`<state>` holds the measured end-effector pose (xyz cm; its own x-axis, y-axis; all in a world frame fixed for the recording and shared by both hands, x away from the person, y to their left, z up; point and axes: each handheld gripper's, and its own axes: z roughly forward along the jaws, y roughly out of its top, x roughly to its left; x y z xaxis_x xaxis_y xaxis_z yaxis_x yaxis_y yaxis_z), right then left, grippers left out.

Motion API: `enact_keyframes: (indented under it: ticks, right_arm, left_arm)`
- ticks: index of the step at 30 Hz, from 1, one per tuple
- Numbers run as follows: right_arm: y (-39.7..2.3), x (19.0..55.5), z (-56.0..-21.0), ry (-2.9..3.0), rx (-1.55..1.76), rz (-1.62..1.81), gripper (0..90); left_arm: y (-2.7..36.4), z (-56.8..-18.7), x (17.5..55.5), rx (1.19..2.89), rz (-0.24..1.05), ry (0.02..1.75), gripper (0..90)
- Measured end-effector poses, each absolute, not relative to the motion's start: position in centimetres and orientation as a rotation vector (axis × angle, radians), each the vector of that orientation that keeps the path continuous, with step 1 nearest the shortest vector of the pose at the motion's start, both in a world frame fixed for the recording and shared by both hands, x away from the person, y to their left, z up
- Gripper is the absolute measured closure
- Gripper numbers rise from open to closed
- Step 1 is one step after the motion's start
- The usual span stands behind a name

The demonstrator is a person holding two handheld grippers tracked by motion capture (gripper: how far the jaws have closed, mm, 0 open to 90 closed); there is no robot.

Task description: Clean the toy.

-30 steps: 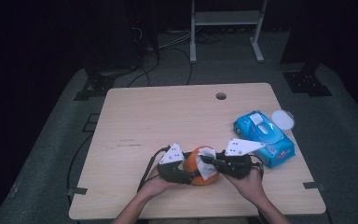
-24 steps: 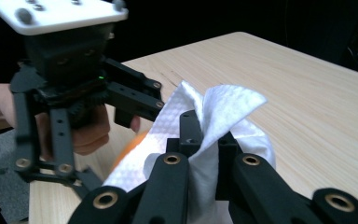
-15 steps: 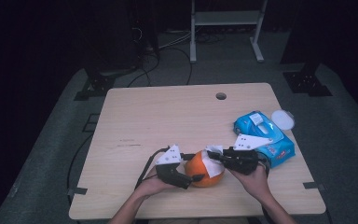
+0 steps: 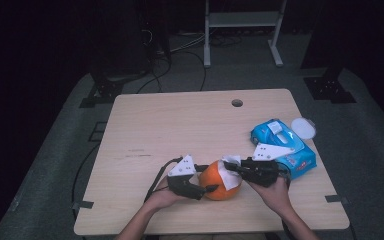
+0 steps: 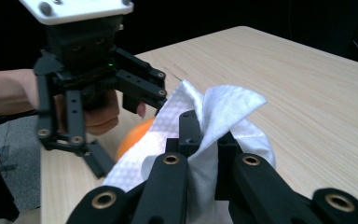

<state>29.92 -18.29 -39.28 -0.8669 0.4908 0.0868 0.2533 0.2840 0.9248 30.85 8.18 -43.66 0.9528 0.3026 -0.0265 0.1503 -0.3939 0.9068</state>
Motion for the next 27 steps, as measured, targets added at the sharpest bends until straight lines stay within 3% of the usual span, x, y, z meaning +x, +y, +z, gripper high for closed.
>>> enact_keyframes:
  ticks: [10,19,27]
  right_arm:
    - [-15.6,28.6,-38.7,2.385,0.551,1.543,86.0]
    - [-17.1,28.9,-38.3,2.336,0.625,1.485,86.0]
    - [-14.7,28.4,-38.5,2.405,0.526,1.432,86.1]
  left_arm:
    - [6.4,-43.3,29.3,2.017,0.249,0.286,33.4]
    - [6.6,-43.4,29.4,2.003,0.238,0.301,33.2]
    - [5.9,-43.4,28.6,2.022,0.287,0.243,33.8]
